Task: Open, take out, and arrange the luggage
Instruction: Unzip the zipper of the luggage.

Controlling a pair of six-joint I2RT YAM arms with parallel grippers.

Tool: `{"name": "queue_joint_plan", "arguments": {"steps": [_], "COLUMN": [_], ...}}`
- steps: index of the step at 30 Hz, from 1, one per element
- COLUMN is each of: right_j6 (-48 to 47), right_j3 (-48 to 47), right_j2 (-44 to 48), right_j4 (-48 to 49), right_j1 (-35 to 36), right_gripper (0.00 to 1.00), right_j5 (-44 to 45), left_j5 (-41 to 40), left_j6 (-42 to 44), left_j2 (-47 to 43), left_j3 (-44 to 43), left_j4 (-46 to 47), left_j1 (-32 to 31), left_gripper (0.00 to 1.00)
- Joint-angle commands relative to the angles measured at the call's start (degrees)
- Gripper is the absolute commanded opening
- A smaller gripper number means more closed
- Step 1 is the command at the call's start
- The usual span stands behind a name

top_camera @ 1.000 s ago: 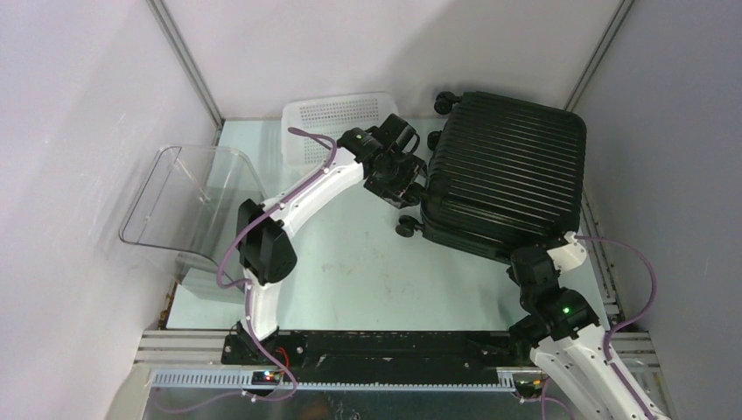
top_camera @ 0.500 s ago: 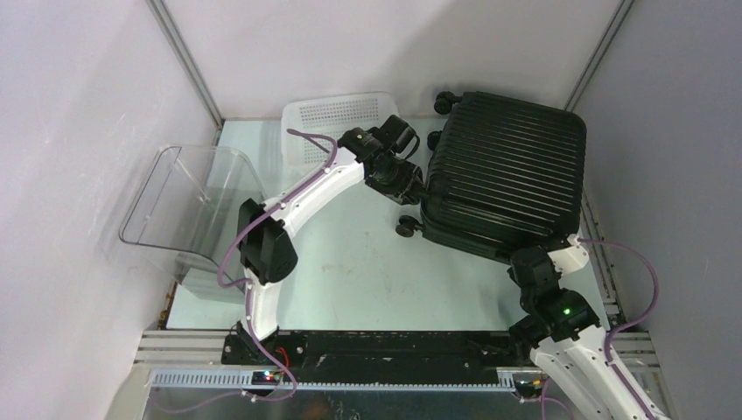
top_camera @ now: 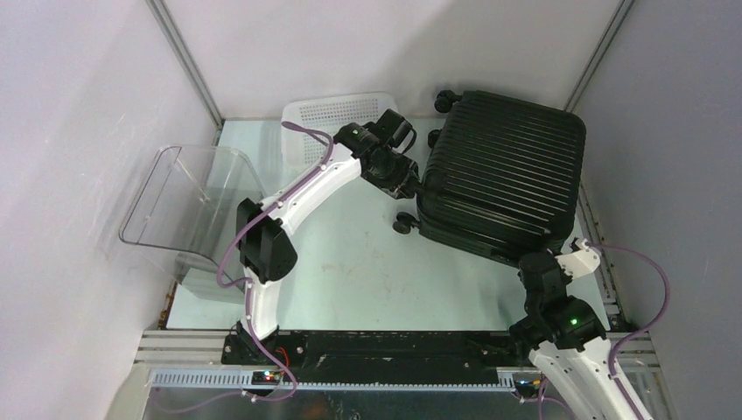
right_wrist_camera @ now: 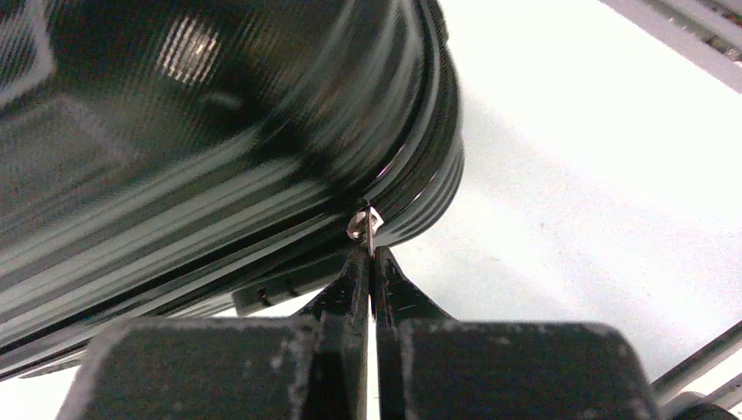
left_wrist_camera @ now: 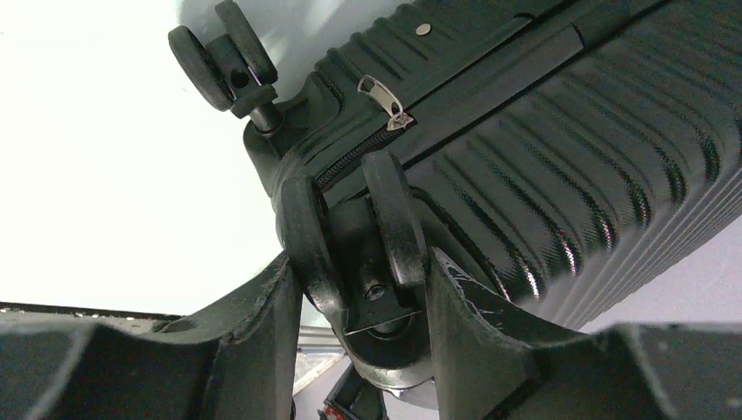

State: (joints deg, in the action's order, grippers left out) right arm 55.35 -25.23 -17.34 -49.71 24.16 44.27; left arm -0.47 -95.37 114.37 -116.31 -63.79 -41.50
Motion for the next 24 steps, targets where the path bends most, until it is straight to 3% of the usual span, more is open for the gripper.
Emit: {"name": "queue_joint_plan", "arguments": {"steps": [1,11,16,24], "right_j6": [-6.02,-12.08,-21.96,-25.77], "right_j3": [-3.74,-3.77,-3.68,-3.26], "right_j2": [1.84,2.26,0.61,-3.49], "right_j4": [1.59,5.38,14.35,19.23], "right_j1": [-2.83,-13.62,-20.01,-30.95], "right_gripper": [0.00,0.00,0.00,0.00], "right_j5": [11.63,10.14,3.38,-5.72], "left_j5": [-8.96,-11.13,-10.86,-10.16], "left_j6": [5.38,13.43,16.91,20.40], "left_j2": [-1.22,1.42,2.35,3.15], "left_j3": [-4.11,-7.98,-9.19,-10.26], "left_j4": [0.10,1.04,1.29,2.71], "left_j1": [4.08,6.32,8.16,10.73], "left_gripper": [0.00,0.00,0.00,0.00]}}
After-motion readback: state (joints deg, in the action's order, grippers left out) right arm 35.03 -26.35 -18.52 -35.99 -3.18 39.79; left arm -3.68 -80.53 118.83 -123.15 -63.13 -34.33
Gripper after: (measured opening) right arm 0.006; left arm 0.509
